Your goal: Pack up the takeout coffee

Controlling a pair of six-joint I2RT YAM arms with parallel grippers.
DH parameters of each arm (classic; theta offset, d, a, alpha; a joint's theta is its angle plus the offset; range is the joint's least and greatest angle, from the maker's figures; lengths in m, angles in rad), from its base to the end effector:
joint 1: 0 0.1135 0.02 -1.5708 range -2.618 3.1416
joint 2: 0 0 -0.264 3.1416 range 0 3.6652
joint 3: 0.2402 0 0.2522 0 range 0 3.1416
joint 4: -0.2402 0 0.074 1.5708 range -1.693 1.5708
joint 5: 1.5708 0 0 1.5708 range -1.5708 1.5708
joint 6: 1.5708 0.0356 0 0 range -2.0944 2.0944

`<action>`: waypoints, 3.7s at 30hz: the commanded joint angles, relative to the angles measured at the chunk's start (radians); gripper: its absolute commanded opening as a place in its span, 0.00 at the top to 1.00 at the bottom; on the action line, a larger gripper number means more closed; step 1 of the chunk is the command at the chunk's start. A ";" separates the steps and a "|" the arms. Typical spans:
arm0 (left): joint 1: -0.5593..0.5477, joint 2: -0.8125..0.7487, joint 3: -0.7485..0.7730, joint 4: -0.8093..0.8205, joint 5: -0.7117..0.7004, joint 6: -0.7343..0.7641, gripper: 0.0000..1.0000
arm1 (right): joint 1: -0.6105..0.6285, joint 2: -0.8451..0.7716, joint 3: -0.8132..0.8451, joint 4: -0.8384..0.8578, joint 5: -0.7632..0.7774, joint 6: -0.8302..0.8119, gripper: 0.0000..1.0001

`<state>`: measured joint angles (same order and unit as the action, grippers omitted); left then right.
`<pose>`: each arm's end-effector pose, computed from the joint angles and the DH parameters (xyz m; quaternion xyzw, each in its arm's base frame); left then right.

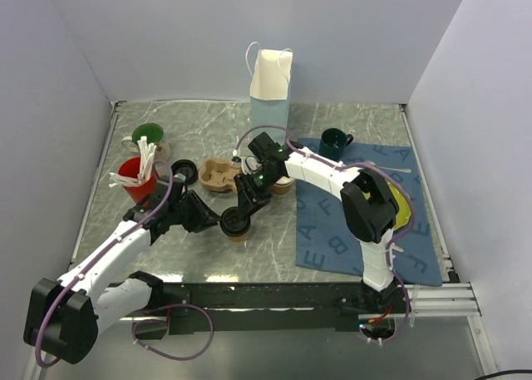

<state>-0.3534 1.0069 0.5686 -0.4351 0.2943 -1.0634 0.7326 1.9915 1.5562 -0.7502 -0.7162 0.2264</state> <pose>0.1799 -0.0774 0.2042 -0.2762 0.8891 -0.3245 0.1670 0.2915 0.2937 0.2121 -0.2951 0.8732 0.3879 0.0004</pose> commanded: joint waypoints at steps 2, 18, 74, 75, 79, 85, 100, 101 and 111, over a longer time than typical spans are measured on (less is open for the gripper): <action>-0.047 0.122 -0.039 -0.165 -0.244 0.002 0.71 | 0.002 0.033 -0.081 0.003 0.130 -0.055 0.71; -0.056 0.096 0.358 -0.303 -0.204 0.187 0.34 | 0.001 0.018 0.057 -0.063 0.084 -0.054 0.71; -0.101 0.170 0.119 -0.139 -0.110 0.217 0.47 | -0.082 -0.332 -0.192 0.064 0.149 0.330 0.63; -0.104 0.167 0.119 -0.145 -0.113 0.209 0.47 | -0.081 -0.367 -0.252 0.095 0.149 0.356 0.63; -0.110 0.136 0.113 -0.131 -0.100 0.158 0.48 | -0.073 -0.413 -0.378 0.288 0.092 0.459 0.62; -0.116 0.153 0.120 -0.134 -0.109 0.157 0.48 | -0.052 -0.382 -0.423 0.407 0.049 0.510 0.62; -0.119 0.173 0.123 -0.154 -0.130 0.161 0.48 | 0.011 -0.352 -0.453 0.368 0.152 0.516 0.69; -0.119 0.173 0.125 -0.154 -0.132 0.161 0.47 | 0.013 -0.350 -0.455 0.365 0.153 0.516 0.70; -0.121 0.176 0.114 -0.146 -0.133 0.151 0.48 | 0.024 -0.310 -0.462 0.365 0.185 0.514 0.71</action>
<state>-0.4625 1.1481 0.7158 -0.4538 0.2260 -0.9306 0.7467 1.6707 1.1046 -0.3977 -0.5644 0.7399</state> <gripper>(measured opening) 0.527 0.295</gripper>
